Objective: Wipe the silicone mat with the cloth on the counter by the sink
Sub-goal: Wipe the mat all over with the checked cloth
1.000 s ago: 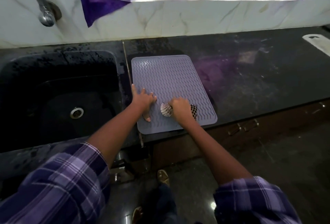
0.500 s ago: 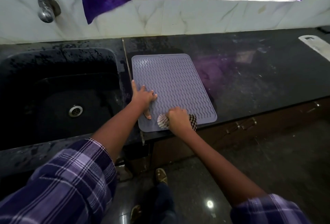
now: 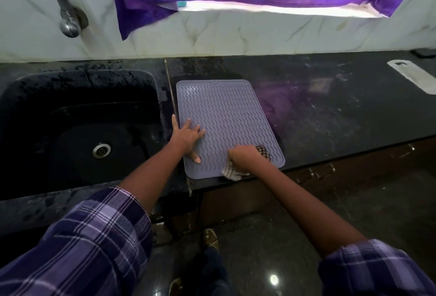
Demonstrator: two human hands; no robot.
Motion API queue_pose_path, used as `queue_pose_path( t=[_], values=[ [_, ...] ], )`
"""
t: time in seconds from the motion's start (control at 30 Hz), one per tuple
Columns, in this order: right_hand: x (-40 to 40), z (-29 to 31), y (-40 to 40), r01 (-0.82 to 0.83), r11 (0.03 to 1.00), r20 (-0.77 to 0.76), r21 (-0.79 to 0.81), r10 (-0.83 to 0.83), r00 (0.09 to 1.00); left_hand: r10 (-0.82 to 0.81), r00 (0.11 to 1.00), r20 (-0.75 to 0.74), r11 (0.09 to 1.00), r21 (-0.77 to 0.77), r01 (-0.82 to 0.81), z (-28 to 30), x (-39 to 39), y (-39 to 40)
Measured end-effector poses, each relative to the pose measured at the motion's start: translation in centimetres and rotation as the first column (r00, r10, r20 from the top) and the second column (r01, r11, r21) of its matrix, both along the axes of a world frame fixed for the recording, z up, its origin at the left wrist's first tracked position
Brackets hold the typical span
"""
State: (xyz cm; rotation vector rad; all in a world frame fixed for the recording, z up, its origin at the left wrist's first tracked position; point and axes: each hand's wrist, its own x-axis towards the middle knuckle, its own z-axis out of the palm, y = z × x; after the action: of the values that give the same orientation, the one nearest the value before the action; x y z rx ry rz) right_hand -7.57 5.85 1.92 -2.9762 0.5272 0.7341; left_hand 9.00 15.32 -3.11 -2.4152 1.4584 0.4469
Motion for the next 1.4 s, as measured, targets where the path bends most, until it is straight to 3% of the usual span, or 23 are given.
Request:
queue_pose_path(
  t=[0.07,0.17,0.3,0.47,0.53,0.63,0.7,1.0,1.1,1.2,1.27,1.4],
  values=[
    [0.8,1.3,-1.6,0.05,0.998,0.0,0.033,-0.05,0.999,0.089,0.99,-0.107,0.994,-0.06,-0.096,0.2,0.6,0.8],
    [2.6,2.9,-4.0,0.182,0.963,0.154,0.198,-0.214,0.965,0.23,0.953,-0.2,0.953,-0.152,-0.261,0.8,2.4,2.2],
    [5.9,2.7,-4.7,0.198,0.931,0.246,0.306,-0.278,0.929,0.35,0.931,-0.102,0.9,-0.238,-0.365,2.6,5.5,2.7],
    [10.5,0.5,-3.1,0.111,0.939,0.305,0.326,-0.216,0.928,0.254,0.953,-0.167,0.921,-0.26,-0.291,3.4,7.5,0.5],
    [11.9,-0.7,-2.1,0.047,0.972,0.318,0.229,-0.12,0.94,0.222,0.955,-0.195,0.944,-0.2,-0.261,3.2,7.5,-0.7],
    [12.6,-2.9,-1.0,-0.063,0.998,0.249,0.023,0.056,0.967,0.19,0.978,-0.083,0.981,-0.017,-0.192,2.1,7.5,-2.0],
    [12.3,-3.5,-0.9,-0.108,0.994,0.208,-0.014,0.109,0.972,0.192,0.981,-0.002,0.981,0.02,-0.192,1.2,7.5,-2.1],
    [5.6,-1.9,1.0,-0.176,0.949,0.032,0.26,0.173,0.984,0.191,0.979,0.078,0.981,0.029,-0.193,1.5,6.3,-2.3],
    [4.3,-1.5,-0.4,-0.103,0.954,-0.04,0.282,0.119,0.992,0.154,0.983,0.1,0.987,0.038,-0.158,1.9,5.8,-1.9],
    [4.1,-0.1,-3.9,0.081,0.944,0.132,0.319,-0.129,0.983,0.135,0.988,0.072,0.99,0.019,-0.137,2.5,5.4,-1.9],
    [4.5,0.6,-6.3,0.188,0.955,0.246,0.23,-0.244,0.938,0.146,0.989,0.029,0.989,-0.023,-0.146,2.8,5.0,-2.1],
    [4.2,-0.9,-6.9,0.157,0.987,0.18,0.038,-0.162,0.97,0.119,0.993,-0.007,0.993,-0.014,-0.119,2.5,4.0,-2.8]
  ],
)
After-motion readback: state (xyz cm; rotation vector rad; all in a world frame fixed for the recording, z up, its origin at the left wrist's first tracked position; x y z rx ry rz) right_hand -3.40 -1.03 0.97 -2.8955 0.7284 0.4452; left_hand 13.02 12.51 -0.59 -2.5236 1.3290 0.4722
